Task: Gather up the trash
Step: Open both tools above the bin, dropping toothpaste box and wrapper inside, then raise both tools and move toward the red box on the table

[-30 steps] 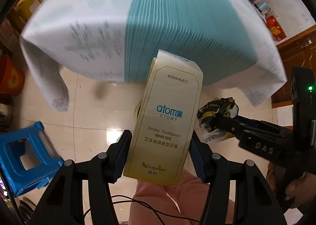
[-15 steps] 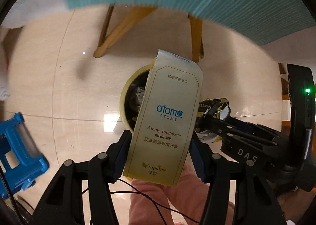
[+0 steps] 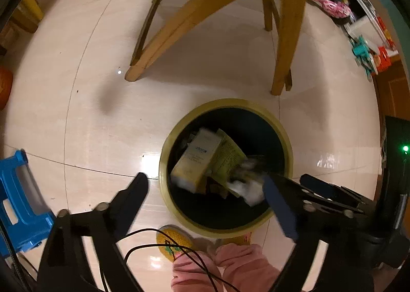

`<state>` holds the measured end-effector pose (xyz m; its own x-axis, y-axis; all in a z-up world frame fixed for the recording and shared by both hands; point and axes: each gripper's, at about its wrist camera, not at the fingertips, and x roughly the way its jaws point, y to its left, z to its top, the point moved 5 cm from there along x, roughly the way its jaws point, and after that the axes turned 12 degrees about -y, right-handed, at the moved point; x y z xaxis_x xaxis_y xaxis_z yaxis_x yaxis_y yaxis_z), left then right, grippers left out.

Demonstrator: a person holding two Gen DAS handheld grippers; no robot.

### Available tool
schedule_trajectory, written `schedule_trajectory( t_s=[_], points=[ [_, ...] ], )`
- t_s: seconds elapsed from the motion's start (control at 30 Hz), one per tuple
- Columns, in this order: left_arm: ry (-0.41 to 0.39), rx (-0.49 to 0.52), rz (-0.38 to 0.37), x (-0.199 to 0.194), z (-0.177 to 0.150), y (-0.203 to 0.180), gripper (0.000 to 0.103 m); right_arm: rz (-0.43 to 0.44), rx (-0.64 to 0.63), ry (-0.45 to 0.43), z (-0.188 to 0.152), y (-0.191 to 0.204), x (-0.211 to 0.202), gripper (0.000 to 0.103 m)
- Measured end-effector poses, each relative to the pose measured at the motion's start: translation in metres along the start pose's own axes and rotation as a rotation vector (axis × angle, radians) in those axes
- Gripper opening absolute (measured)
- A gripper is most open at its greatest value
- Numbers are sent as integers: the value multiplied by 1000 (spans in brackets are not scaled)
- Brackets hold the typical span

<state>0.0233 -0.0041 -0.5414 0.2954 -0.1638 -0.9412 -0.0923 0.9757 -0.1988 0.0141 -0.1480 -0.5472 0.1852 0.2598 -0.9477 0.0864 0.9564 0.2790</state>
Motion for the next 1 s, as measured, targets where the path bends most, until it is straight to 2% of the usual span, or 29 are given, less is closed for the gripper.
schedule_trajectory(
  t_s=[0.13,0.33,0.53,0.73,1.0],
  points=[
    [-37,-16,4,-7,3,4,98,-18,-2,-31,4,2,-1,68],
    [-73,18,23,-26,-1,-3,98,-64,-31,-52,3,4,-9,68],
    [-98,31,32,-62,-2,-7,98,-104,-34,-62,0,4,-34,68],
    [-135,42,20,-126,3,-14,98,-113,-46,-75,-5,17,-87,68],
    [-226,123,8,-240,18,-32,98,-79,-84,-135,-6,53,-190,68]
  ],
)
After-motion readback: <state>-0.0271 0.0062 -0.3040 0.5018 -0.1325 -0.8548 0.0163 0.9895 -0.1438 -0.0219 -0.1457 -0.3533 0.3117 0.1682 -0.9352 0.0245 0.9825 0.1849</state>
